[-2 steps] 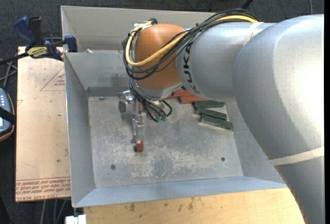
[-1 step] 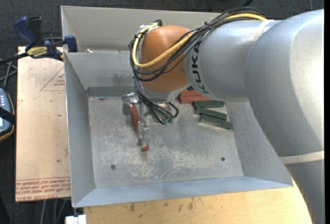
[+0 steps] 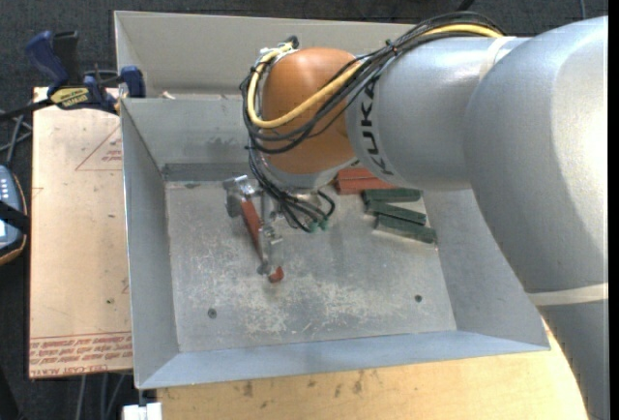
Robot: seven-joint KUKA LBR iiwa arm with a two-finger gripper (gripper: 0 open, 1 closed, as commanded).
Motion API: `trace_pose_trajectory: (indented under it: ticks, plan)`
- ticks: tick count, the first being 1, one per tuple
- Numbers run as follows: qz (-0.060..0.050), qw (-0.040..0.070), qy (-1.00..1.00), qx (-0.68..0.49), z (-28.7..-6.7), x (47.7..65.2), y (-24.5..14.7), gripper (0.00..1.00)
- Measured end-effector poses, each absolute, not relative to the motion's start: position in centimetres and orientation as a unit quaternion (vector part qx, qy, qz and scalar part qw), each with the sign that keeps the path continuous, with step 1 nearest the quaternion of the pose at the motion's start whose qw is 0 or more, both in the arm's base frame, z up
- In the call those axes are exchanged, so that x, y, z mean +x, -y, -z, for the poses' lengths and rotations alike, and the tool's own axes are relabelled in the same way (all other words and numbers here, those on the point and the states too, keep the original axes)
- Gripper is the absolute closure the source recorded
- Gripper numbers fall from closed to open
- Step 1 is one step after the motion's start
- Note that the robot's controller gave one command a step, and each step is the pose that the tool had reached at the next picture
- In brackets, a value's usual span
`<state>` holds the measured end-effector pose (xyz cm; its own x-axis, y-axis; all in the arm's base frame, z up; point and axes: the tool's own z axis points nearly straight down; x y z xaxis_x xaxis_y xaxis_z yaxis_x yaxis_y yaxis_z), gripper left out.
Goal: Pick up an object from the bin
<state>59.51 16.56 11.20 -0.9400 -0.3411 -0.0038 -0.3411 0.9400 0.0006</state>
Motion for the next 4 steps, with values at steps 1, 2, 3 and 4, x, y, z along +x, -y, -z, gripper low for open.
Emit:
trace_pose_trajectory:
  ticks: [1, 2, 3, 4]
  plan:
    - [-0.001, 0.002, -0.973, -0.231, -8.6, 61.3, -13.3, 0.0]
    - [0.001, 0.002, -0.938, -0.347, -7.8, 63.7, -12.6, 0.0]
    - [-0.001, 0.002, -0.948, -0.318, -8.0, 62.8, -15.6, 0.0]
    - [-0.001, 0.001, -0.978, -0.208, -7.7, 60.7, -16.7, 0.0]
